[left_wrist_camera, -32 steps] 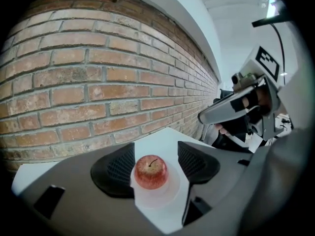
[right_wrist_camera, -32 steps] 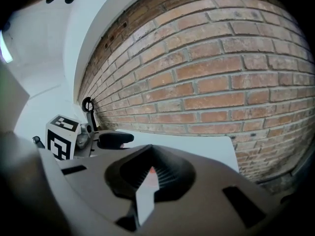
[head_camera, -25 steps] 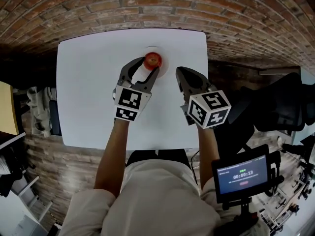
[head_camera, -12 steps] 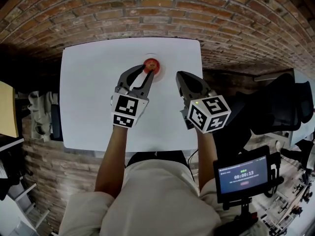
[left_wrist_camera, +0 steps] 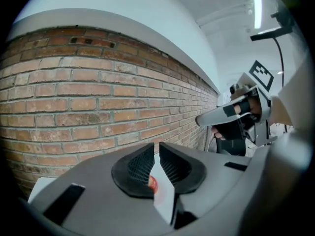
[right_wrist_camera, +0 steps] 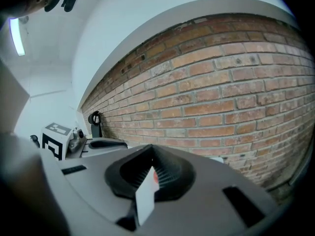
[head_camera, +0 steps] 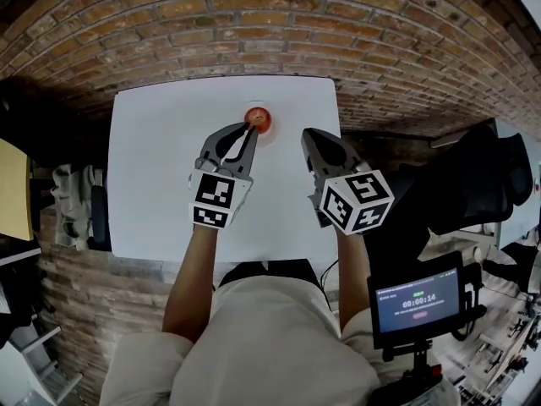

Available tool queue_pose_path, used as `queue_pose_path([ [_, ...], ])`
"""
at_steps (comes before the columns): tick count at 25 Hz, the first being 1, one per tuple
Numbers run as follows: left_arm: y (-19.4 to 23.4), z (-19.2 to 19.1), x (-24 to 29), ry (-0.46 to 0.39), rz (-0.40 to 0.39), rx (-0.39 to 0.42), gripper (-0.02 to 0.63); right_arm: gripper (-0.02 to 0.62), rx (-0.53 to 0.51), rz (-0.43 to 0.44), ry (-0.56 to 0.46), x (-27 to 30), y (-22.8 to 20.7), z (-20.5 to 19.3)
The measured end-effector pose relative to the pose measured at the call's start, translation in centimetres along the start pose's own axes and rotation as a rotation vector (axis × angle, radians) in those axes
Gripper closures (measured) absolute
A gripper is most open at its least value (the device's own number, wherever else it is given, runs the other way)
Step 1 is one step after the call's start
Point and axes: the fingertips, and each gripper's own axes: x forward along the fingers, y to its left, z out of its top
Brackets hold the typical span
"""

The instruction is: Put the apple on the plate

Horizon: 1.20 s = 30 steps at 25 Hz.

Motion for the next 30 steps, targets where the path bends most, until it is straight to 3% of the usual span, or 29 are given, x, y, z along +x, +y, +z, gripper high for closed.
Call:
queue_pose_path([
  [8,-1.0,2.9,-3.0,-0.059,0.018,0.045,0.598,0.592,-0.075,-0.022,-0.051,-2.9,1.9,1.9],
  [30,-3.7,10.7,-10.6,-0.229,0.059,0.126,0.598,0.592,-0.176,-0.021,-0.221,-10.1,6.6,7.5],
])
